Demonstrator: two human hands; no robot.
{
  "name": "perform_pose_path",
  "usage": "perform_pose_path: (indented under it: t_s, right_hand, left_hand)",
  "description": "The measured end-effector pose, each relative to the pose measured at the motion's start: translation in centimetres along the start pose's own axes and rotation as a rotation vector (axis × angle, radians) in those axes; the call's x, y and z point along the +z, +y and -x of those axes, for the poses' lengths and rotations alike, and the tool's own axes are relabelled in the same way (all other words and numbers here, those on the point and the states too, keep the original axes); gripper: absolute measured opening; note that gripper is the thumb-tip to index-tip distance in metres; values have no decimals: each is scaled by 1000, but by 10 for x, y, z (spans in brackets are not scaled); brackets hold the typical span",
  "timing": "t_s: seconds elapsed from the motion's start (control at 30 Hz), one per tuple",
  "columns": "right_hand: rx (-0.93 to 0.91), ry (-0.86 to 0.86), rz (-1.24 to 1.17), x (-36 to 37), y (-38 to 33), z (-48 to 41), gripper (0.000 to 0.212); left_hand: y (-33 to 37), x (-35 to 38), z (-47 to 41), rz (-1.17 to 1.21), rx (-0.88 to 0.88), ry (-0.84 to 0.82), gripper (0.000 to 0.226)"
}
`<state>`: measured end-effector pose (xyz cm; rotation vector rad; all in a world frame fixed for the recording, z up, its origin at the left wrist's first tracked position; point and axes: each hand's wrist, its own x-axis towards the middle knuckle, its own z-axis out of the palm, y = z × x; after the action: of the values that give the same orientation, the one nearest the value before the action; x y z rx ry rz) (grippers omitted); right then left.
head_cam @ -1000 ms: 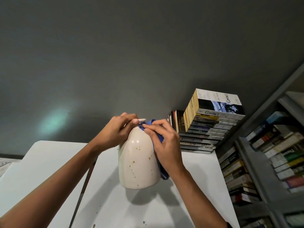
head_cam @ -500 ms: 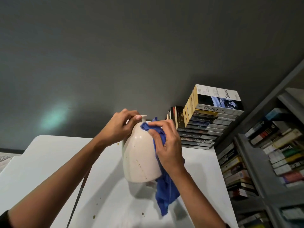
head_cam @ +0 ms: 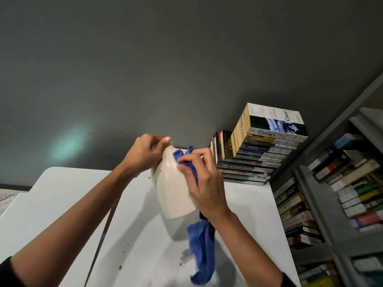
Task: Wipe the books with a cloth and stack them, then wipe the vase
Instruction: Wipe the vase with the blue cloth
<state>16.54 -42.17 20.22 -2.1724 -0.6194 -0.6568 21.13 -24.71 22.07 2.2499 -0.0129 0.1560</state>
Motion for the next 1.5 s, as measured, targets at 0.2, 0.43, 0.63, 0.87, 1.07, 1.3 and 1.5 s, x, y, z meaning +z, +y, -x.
perform_pose_path:
  t_s: [0.2,0.43,0.63,0.87,1.07,1.3,1.5]
  right_hand:
    - [-220,-121,90,7,-6,48,15]
    - [132,8,142,5,15,-22,14]
    - [-131,-63,110,14,-5,11,13]
    - [585,47,-343,8,58,8,8]
    - [1180,306,-991,22,34,23,18]
    - [1349,283,-1111,16,48,14,35]
    - [1533,110,-1139,5,53,13,41]
  left_hand:
    - [1,2,0,-125,-76,22,46]
    - [13,8,9,-105,-152,110,59]
    - [4,10,7,-156,-134,81,56]
    - [0,8,15,-65,-171,100,58]
    - [-16,13,13,37,-263,109,54]
    - [-7,-3,19,277,-39,-252,73]
    - [19,-34,18,-73,272,-564,44]
